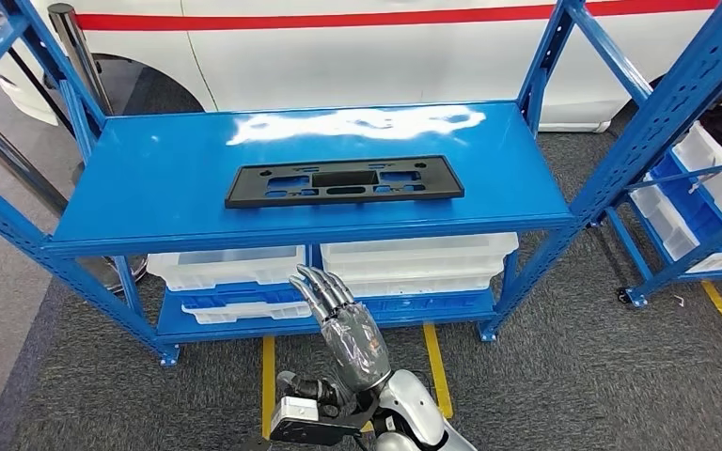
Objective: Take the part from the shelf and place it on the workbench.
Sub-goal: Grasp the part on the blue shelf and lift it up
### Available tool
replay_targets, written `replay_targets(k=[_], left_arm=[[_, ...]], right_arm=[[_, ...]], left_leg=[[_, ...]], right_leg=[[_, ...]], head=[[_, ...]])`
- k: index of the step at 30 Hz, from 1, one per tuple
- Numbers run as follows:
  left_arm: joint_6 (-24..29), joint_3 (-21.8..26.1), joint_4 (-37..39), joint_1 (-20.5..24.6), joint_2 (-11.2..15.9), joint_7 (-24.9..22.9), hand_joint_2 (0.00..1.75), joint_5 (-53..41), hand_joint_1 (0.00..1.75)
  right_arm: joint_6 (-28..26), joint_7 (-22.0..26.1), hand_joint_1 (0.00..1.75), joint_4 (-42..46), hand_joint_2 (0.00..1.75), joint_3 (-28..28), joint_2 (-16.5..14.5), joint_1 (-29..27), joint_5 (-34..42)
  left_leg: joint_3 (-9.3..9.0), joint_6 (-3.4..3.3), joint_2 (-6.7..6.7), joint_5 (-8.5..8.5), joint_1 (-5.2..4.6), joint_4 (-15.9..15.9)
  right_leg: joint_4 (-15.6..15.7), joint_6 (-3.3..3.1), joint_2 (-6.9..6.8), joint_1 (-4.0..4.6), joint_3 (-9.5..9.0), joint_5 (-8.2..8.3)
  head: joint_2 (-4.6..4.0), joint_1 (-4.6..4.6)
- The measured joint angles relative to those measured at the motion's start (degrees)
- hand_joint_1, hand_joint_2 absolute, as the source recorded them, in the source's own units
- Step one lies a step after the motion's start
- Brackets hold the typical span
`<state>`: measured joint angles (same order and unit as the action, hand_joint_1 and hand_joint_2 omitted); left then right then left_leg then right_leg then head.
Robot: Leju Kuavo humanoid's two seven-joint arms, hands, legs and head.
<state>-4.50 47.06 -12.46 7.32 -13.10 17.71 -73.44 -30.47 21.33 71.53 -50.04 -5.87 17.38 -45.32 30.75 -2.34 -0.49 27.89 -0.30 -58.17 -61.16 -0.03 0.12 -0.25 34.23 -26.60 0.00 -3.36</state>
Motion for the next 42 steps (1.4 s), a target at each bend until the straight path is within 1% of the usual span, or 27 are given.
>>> replay_targets(k=[2,4,6,9,10,11,12,13,14,15,17,19,21,22,24,25,26,27,29,30,31,33,36,38,40,41,42], left_arm=[[0.0,0.0,0.0,0.0,0.0,0.0,0.00,0.0,0.00],[0.0,0.0,0.0,0.1,0.0,0.0,0.00,0.0,0.00],[0.0,0.0,0.0,0.2,0.1,0.0,0.00,0.0,0.00],[0.0,0.0,0.0,0.2,0.1,-0.1,0.00,0.0,0.00],[0.0,0.0,0.0,0.1,0.1,-0.1,0.00,0.0,0.00],[0.0,0.0,0.0,0.0,0.1,-0.1,0.00,0.0,0.00],[0.0,0.0,0.0,0.0,0.1,-0.1,0.00,0.0,0.00],[0.0,0.0,0.0,0.0,0.1,-0.1,0.00,0.0,0.00],[0.0,0.0,0.1,0.0,0.1,-0.1,0.00,0.0,0.00],[0.0,0.0,0.1,0.0,0.1,-0.1,0.00,0.0,0.00],[0.0,0.0,0.2,0.1,0.1,-0.1,0.00,0.0,0.00],[0.0,0.0,0.2,0.1,0.2,-0.1,0.00,0.0,0.00],[0.0,0.0,0.2,0.1,0.2,-0.1,0.00,0.0,0.00],[0.0,0.0,0.2,0.2,0.2,-0.1,0.00,0.0,0.00],[0.0,0.0,0.2,0.3,0.2,-0.1,0.00,0.0,0.00],[0.0,0.0,0.2,0.3,0.2,-0.1,0.00,0.0,0.00],[0.0,0.0,0.2,0.3,0.2,-0.1,0.00,0.0,0.00],[0.0,0.0,0.2,0.2,0.2,-0.1,0.00,0.0,0.00],[0.0,0.0,0.2,0.2,0.1,-0.1,0.00,0.0,0.00],[0.0,0.0,0.2,0.2,0.0,-0.1,0.00,0.0,0.00],[0.0,0.0,0.3,0.2,0.0,-0.1,0.00,0.0,0.00],[0.0,0.0,0.3,0.3,-0.1,-0.1,0.00,0.0,0.00],[-0.1,0.0,0.3,0.3,0.0,-0.2,0.00,0.1,0.00],[0.0,0.0,0.3,0.3,0.0,-0.2,0.00,0.1,0.00],[0.0,0.0,0.3,0.2,0.0,-0.3,0.00,0.3,0.00],[0.0,0.0,0.3,0.1,0.0,-0.3,0.00,0.4,0.00],[0.0,0.0,0.3,0.1,0.0,-0.3,0.00,0.4,0.00]], right_arm=[[-0.1,0.1,0.00,0.0,0.00,0.1,0.0,0.0,0.0],[-0.2,0.1,0.00,0.0,0.00,0.2,0.0,0.0,0.0],[-0.2,0.2,0.00,0.0,0.00,0.2,-0.1,0.0,0.0],[-0.3,0.2,0.00,0.0,0.00,0.2,-0.2,0.0,-0.1],[-0.3,0.2,0.00,0.0,0.00,0.2,-0.2,-0.1,-0.1],[-0.3,0.2,0.00,0.0,0.00,0.2,-0.2,-0.1,-0.1],[-0.3,0.2,0.00,0.0,0.00,0.2,-0.2,-0.1,-0.1],[-0.3,0.2,0.00,0.0,0.00,0.2,-0.2,-0.1,-0.1],[-0.3,0.2,0.00,0.0,0.44,0.2,-0.2,-0.1,-0.1],[-0.3,0.2,0.00,0.0,0.87,0.2,-0.2,-0.1,-0.1],[-0.3,0.2,0.00,0.0,1.75,0.2,-0.3,-0.1,-0.1],[-0.3,0.3,0.00,0.0,1.75,0.2,-0.3,0.0,-0.1],[-0.3,0.3,0.00,0.0,1.75,0.2,-0.3,0.1,-0.1],[-0.3,0.3,0.00,0.0,1.75,0.3,-0.3,0.2,-0.1],[-0.3,0.4,0.00,0.0,1.75,0.3,-0.2,0.2,-0.1],[-0.3,0.4,0.00,-0.1,1.75,0.3,-0.1,0.2,-0.1],[-0.3,0.4,0.00,-0.1,1.75,0.3,-0.1,0.1,-0.1],[-0.3,0.3,0.00,-0.1,1.75,0.3,-0.1,0.2,-0.1],[-0.2,0.4,0.00,-0.2,1.75,0.3,0.0,0.3,-0.1],[-0.1,0.4,0.00,-0.2,1.75,0.3,0.0,0.3,-0.1],[0.0,0.4,0.00,-0.2,1.75,0.3,0.0,0.4,-0.2],[0.1,0.4,0.00,-0.2,1.75,0.3,0.0,0.5,-0.7],[0.4,0.2,0.00,-0.2,1.75,0.5,0.1,0.7,-1.2],[0.4,0.0,0.00,-0.1,1.75,0.5,0.1,1.0,-1.8],[0.5,-0.3,0.00,-0.1,1.75,0.6,0.3,1.1,-2.6],[0.5,-0.5,0.00,-0.1,1.75,0.6,0.4,1.1,-3.0],[0.5,-0.7,0.00,-0.1,1.75,0.6,0.6,1.1,-3.5]], left_leg=[[-0.01,0.62,0.04,0.21,-0.03,0.1],[-0.19,1.28,0.12,0.52,-0.09,0.1],[0.86,1.91,0.16,2.14,-0.05,-2.5],[7.06,2.79,0.20,6.30,0.61,-13.5],[8.82,3.06,0.20,6.43,0.83,-16.0],[9.54,3.27,0.21,5.27,1.04,-16.2],[9.05,3.43,0.23,2.98,1.25,-14.0],[7.71,3.56,0.27,0.13,1.43,-10.1],[6.17,3.62,0.27,-1.90,1.45,-6.4],[4.87,3.46,0.26,-2.96,1.40,-3.3],[3.96,2.82,0.17,-2.68,1.12,-1.2],[3.78,1.96,0.13,-2.42,1.13,-0.8],[3.30,1.14,0.16,-2.22,1.25,-0.5],[3.07,0.78,0.19,-2.10,1.27,-0.4],[2.84,0.27,0.22,-1.77,1.06,-0.4],[2.68,0.11,0.21,-1.61,0.91,-0.4],[2.43,-0.01,0.16,-1.42,0.74,-0.4],[2.07,-0.07,0.09,-1.19,0.57,-0.4],[1.23,-0.04,-0.02,-0.65,0.27,-0.3],[0.97,0.08,-0.07,-0.39,0.14,-0.4],[0.87,0.27,-0.05,-0.21,0.10,-0.4],[0.85,0.78,0.05,-0.02,0.17,-0.2],[1.14,1.67,0.18,1.15,0.19,-1.4],[3.79,2.42,0.18,3.68,0.49,-6.8],[7.74,3.09,0.19,5.76,1.04,-13.5],[8.87,3.41,0.20,5.40,1.33,-14.8],[8.96,3.72,0.22,3.90,1.61,-14.0]], right_leg=[[1.6,-0.22,0.11,0.33,-0.60,-0.02],[2.3,-0.52,0.27,0.03,-0.99,-0.09],[3.0,-1.02,0.15,-0.45,-1.73,-0.09],[3.2,-1.55,-0.11,-0.57,-2.28,-0.46],[3.2,-1.57,-0.09,-0.59,-2.44,-0.65],[3.2,-1.49,-0.01,-0.64,-2.69,-0.89],[3.1,-1.32,0.08,-0.73,-3.08,-1.20],[3.0,-1.07,0.15,-0.81,-3.53,-1.61],[2.9,-0.73,0.19,-0.80,-3.83,-2.05],[2.7,-0.37,0.22,-0.74,-3.94,-2.42],[2.5,0.27,0.21,-0.54,-3.78,-2.79],[2.6,0.85,0.17,-0.61,-3.88,-3.08],[0.2,1.35,0.11,-0.75,-3.03,-4.47],[-2.8,1.50,0.08,-0.77,-1.49,-5.81],[-10.7,1.59,0.07,-0.68,3.24,-8.44],[-13.4,1.54,0.07,-0.64,5.25,-8.76],[-14.2,1.37,0.07,-0.57,6.31,-7.89],[-12.7,1.02,0.07,-0.41,6.25,-5.88],[-5.4,-0.20,0.08,0.16,3.72,-0.85],[-1.9,-0.81,0.05,0.48,2.38,0.72],[0.3,-1.23,0.02,0.74,1.47,1.36],[1.7,-1.50,0.07,1.03,0.91,1.15],[3.3,-1.64,0.09,0.23,-0.35,1.39],[4.0,-1.85,-0.10,-0.02,-1.16,1.34],[4.0,-1.95,-0.19,-0.08,-1.44,1.03],[3.9,-1.85,-0.16,-0.18,-1.58,0.82],[3.8,-1.67,-0.09,-0.32,-1.77,0.56]], head=[[0.00,0.05],[0.00,0.08],[0.00,0.33],[0.00,0.63],[0.00,0.63],[0.00,0.63],[0.00,0.63],[0.00,0.62],[0.00,0.62],[0.00,0.63],[0.00,0.63],[0.00,0.61],[0.00,0.60],[0.00,0.59],[0.00,0.59],[0.00,0.60],[0.00,0.60],[0.00,0.60],[0.00,0.61],[0.00,0.64],[0.00,0.68],[0.00,0.75],[0.00,0.84],[0.00,0.97],[0.00,1.03],[0.00,1.04],[0.00,1.04]])
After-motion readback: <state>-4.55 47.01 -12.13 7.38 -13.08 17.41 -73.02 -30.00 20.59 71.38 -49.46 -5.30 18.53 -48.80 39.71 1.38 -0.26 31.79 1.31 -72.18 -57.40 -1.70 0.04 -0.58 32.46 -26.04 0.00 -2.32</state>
